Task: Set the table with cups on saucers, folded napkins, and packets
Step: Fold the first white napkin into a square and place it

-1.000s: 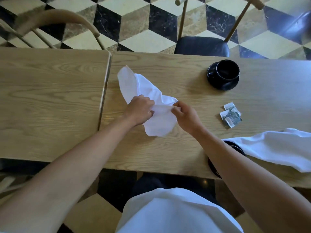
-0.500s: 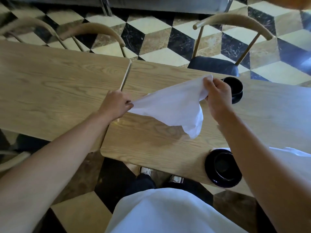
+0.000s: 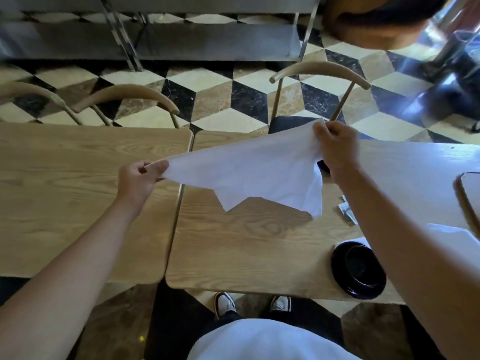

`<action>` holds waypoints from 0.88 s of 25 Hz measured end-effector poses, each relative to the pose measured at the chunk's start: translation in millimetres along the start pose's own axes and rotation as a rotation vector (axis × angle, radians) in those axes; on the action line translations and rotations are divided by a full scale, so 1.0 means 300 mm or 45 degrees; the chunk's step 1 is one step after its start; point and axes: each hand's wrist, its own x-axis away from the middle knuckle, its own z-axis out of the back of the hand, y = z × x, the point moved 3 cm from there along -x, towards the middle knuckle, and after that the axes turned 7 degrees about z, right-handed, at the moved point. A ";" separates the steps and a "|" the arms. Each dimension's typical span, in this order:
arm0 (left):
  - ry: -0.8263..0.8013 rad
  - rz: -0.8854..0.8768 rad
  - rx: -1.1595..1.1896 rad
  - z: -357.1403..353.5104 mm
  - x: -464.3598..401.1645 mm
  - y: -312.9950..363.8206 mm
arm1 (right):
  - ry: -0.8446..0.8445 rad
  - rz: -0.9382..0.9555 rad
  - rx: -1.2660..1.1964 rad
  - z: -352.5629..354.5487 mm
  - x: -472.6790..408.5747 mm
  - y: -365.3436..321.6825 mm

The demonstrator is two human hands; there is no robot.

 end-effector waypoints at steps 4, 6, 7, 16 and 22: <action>-0.016 0.055 0.316 -0.018 -0.110 0.117 | 0.075 -0.083 0.031 0.004 -0.054 -0.040; -0.098 0.027 0.437 -0.040 -0.175 0.241 | 0.125 -0.084 0.028 0.022 -0.122 -0.100; -0.130 -0.001 0.433 -0.048 -0.202 0.317 | 0.148 -0.071 0.031 0.037 -0.165 -0.140; 0.028 -0.538 0.298 -0.011 -0.203 0.822 | 0.241 0.165 -0.345 0.152 -0.396 -0.420; 0.042 -0.540 0.043 0.030 -0.093 0.440 | 0.021 0.049 -0.275 0.122 -0.135 -0.137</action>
